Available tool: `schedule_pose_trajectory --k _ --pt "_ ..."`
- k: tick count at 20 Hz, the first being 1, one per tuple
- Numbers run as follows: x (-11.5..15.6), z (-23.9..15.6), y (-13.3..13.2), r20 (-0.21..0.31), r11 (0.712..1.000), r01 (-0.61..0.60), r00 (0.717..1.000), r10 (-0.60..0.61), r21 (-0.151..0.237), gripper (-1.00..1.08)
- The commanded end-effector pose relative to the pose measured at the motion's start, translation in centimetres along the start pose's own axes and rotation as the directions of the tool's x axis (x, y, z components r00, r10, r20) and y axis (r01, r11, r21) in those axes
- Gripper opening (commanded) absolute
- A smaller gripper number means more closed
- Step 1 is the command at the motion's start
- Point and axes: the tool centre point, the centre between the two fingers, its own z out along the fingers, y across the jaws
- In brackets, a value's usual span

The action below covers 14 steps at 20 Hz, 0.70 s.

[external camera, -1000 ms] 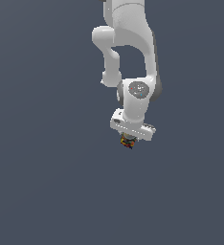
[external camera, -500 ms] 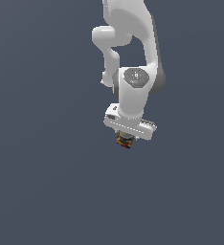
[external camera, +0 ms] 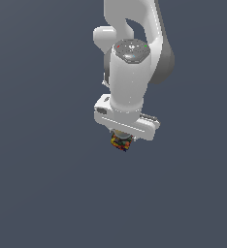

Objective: Pick up the object and move it to a goal position.

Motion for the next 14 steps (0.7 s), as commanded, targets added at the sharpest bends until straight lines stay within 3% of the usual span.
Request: schedule_pose_trajectory --k 1,14 --pt "1.2 -2.1 0.2 -0.002 1.0 0.001 1.0 -0.001 0.001 -1.0" --pt "6.0 -9.3 0.9 -0.002 1.0 0.001 1.0 -0.001 0.001 -1.0"
